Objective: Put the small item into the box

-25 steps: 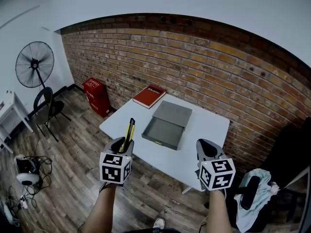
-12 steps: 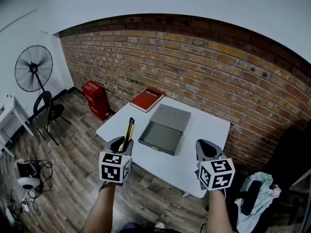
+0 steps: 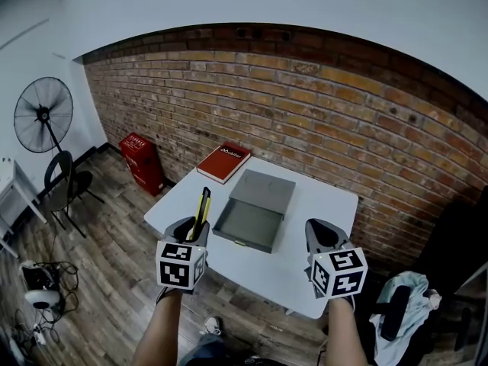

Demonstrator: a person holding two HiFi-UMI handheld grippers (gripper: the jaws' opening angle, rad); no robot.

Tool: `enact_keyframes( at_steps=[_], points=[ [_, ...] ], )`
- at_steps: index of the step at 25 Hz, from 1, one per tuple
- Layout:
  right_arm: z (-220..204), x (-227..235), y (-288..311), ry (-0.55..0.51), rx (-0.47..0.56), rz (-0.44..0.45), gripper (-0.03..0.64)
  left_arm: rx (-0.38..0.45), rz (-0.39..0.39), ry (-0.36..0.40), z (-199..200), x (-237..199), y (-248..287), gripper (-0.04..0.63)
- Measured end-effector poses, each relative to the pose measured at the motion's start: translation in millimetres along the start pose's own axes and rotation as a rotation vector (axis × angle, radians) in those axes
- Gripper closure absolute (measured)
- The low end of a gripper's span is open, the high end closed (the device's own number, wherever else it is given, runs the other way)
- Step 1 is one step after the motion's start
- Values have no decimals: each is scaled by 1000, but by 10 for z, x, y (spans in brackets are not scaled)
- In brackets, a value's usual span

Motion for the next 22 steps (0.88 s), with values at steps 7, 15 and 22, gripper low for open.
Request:
enact_keyframes(
  at_steps=[7, 15, 22],
  points=[
    [147, -99, 362, 12, -10, -54, 597, 10, -56, 27, 133, -342, 404, 465],
    [426, -275, 825, 74, -27, -167, 597, 15, -167, 88, 446, -909, 1001, 465],
    [662, -497, 1112, 126, -31, -270, 597, 12, -268, 152, 667, -1323, 1399, 465]
  ],
)
Point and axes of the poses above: the fingertips, and each gripper's own axes: y forward along the fingers, x to its right, z out of its top, the point moved 10 cm from there along -y, backward along the fingers, and after that the axes turned 14 degrees about -x, right-handed, at the moved point
